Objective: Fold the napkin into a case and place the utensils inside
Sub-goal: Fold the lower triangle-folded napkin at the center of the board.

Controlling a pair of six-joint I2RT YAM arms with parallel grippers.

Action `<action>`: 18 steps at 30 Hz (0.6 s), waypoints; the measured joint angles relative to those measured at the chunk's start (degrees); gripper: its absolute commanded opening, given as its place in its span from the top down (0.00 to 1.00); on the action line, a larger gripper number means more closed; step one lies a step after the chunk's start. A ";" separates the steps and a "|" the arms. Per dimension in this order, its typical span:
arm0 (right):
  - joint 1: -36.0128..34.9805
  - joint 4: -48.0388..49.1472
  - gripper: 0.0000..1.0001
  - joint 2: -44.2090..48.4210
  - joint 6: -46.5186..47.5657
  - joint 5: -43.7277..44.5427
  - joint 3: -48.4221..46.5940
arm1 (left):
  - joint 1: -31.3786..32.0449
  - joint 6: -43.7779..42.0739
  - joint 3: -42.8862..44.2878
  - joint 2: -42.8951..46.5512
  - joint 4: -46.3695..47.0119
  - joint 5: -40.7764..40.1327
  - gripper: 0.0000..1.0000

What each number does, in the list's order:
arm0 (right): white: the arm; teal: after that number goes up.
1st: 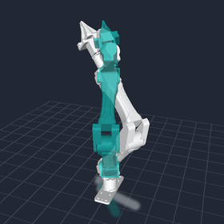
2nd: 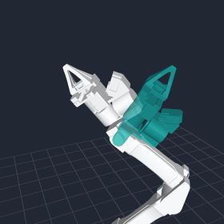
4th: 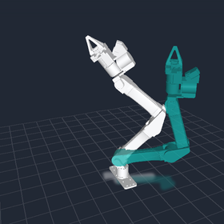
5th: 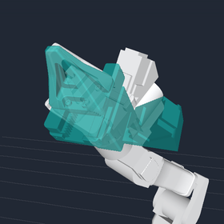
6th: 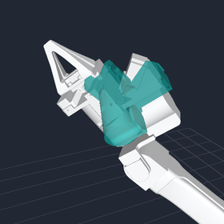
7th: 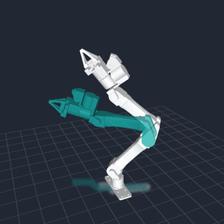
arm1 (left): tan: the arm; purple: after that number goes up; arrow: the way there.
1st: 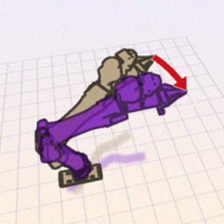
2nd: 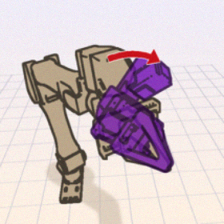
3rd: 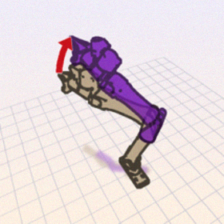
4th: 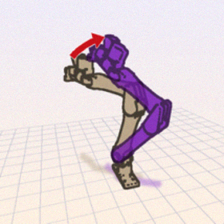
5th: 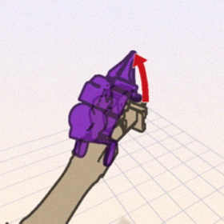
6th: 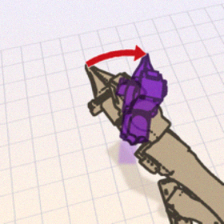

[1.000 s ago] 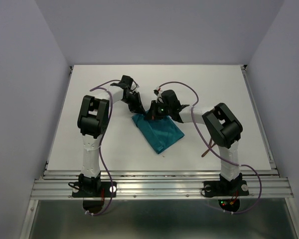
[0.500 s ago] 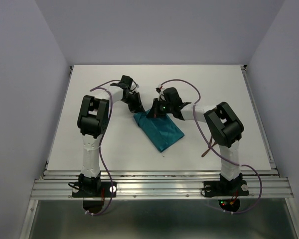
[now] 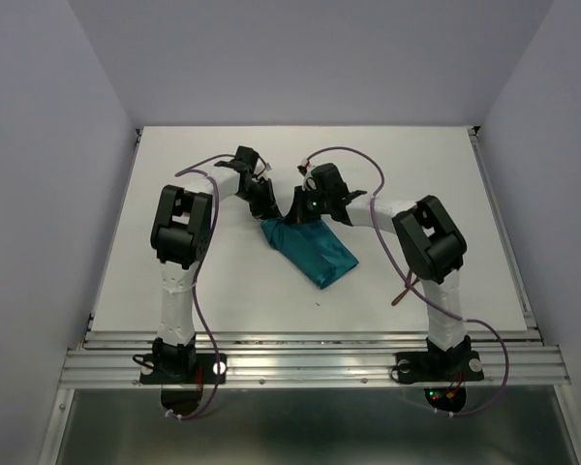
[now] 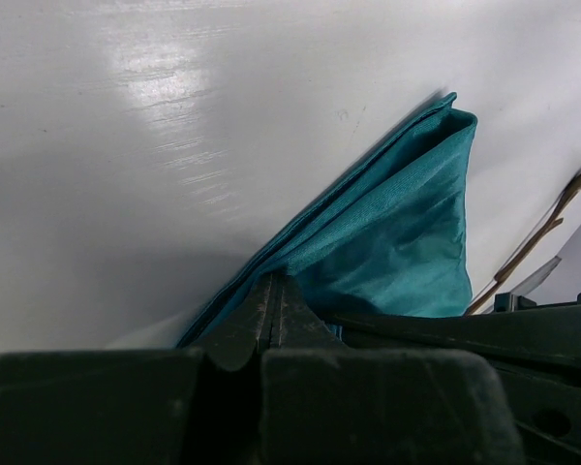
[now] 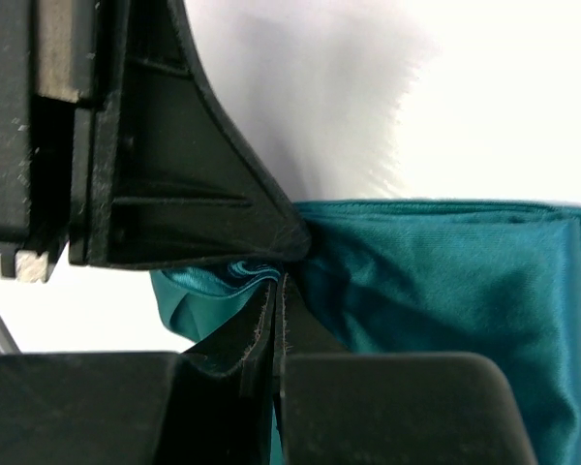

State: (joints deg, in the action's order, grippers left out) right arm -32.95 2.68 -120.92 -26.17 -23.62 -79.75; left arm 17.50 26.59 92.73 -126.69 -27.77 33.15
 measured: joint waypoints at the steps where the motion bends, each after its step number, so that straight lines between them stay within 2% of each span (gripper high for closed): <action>1: 0.00 -0.59 0.99 -0.39 0.37 0.28 -0.70 | 0.00 -0.02 0.00 0.00 -0.02 0.00 1.00; 7: 0.00 -2.25 0.99 -2.38 1.57 1.22 -1.97 | 0.00 -0.04 0.11 0.00 -0.17 -0.15 0.99; 18: 0.00 -2.25 0.99 -2.89 1.57 1.64 -1.92 | 0.04 0.07 2.75 0.09 -3.48 -5.77 0.75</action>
State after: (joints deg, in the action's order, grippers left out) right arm -32.95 0.43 -123.81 -24.60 -21.98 -81.67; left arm 17.54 26.65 95.48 -126.61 -31.24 27.38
